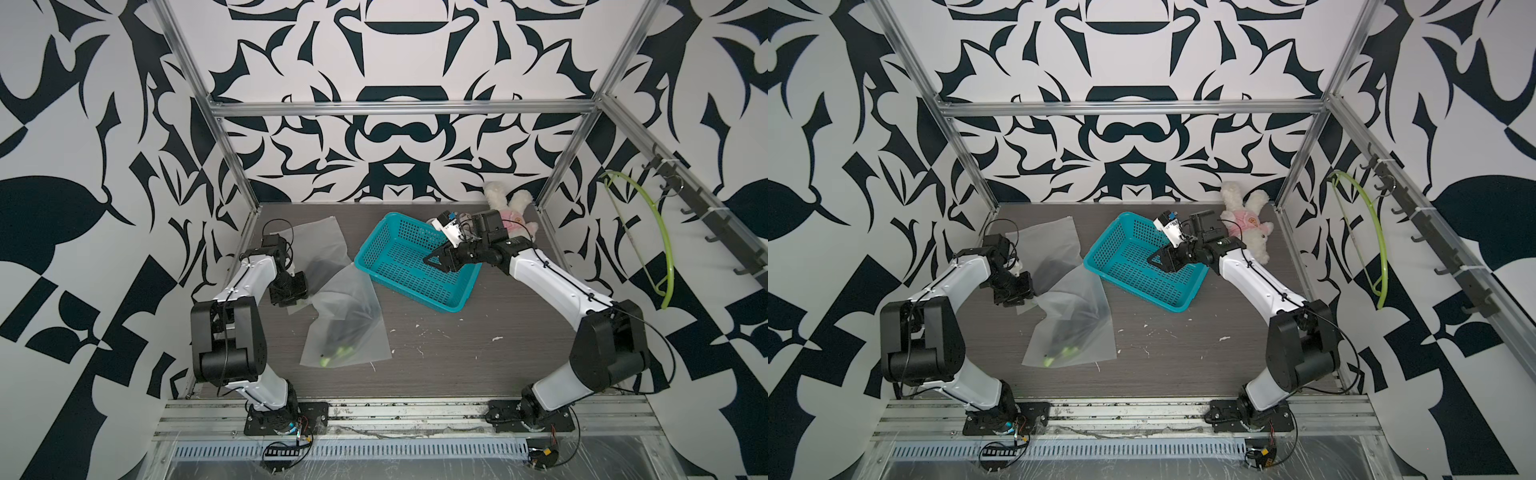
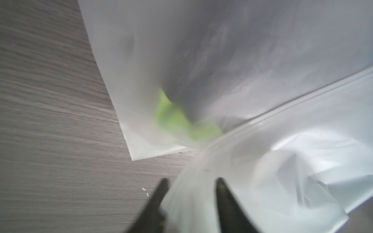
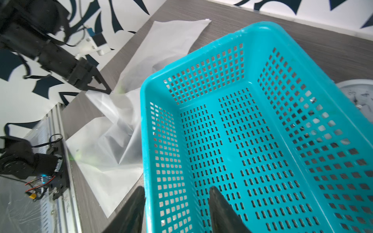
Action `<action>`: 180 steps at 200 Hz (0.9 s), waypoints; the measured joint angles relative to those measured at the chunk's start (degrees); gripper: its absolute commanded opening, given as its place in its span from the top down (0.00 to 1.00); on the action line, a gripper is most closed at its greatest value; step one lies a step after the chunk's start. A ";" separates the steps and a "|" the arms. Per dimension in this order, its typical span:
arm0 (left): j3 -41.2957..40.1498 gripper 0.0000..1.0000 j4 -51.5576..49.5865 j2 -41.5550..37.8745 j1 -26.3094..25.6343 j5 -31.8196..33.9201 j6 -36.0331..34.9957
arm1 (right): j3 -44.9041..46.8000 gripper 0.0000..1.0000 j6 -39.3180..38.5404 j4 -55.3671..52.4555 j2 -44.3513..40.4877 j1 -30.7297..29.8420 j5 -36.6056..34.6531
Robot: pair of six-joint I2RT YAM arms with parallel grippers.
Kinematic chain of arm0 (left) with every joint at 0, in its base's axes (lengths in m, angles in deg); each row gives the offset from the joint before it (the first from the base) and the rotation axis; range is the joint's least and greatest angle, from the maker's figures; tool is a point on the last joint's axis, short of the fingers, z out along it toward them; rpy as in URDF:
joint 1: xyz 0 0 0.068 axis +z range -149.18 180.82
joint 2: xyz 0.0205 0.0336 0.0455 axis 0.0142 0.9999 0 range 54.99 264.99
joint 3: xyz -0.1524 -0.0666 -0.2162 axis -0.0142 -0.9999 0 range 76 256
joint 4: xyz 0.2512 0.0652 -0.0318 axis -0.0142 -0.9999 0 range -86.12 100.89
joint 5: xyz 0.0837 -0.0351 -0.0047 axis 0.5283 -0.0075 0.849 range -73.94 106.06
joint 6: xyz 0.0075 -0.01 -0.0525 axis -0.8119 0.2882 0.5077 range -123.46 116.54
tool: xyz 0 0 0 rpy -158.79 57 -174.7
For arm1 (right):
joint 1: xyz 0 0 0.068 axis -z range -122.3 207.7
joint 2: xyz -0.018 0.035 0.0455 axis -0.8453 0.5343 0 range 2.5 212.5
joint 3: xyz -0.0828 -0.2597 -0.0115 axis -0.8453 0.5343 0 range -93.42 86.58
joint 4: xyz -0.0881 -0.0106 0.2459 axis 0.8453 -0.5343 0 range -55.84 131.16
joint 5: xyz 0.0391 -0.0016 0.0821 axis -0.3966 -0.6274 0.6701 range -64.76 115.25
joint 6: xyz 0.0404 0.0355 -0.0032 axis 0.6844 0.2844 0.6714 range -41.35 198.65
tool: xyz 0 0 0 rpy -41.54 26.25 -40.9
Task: Place the eggplant in a zip-top bag and seal the zipper
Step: Place the zipper food storage bag at the center of the board, then reset both arms
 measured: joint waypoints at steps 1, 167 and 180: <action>0.00 0.32 0.07 -0.20 0.00 0.04 -0.13 | 0.11 0.45 0.04 0.02 -0.04 0.00 -0.20; -15.87 0.00 37.07 -20.55 9.05 10.14 1.53 | 22.86 0.00 12.22 16.13 -17.05 14.27 -36.70; -18.93 0.00 41.44 -22.82 9.07 11.56 1.03 | 25.62 0.00 13.53 17.94 -17.40 15.61 -39.71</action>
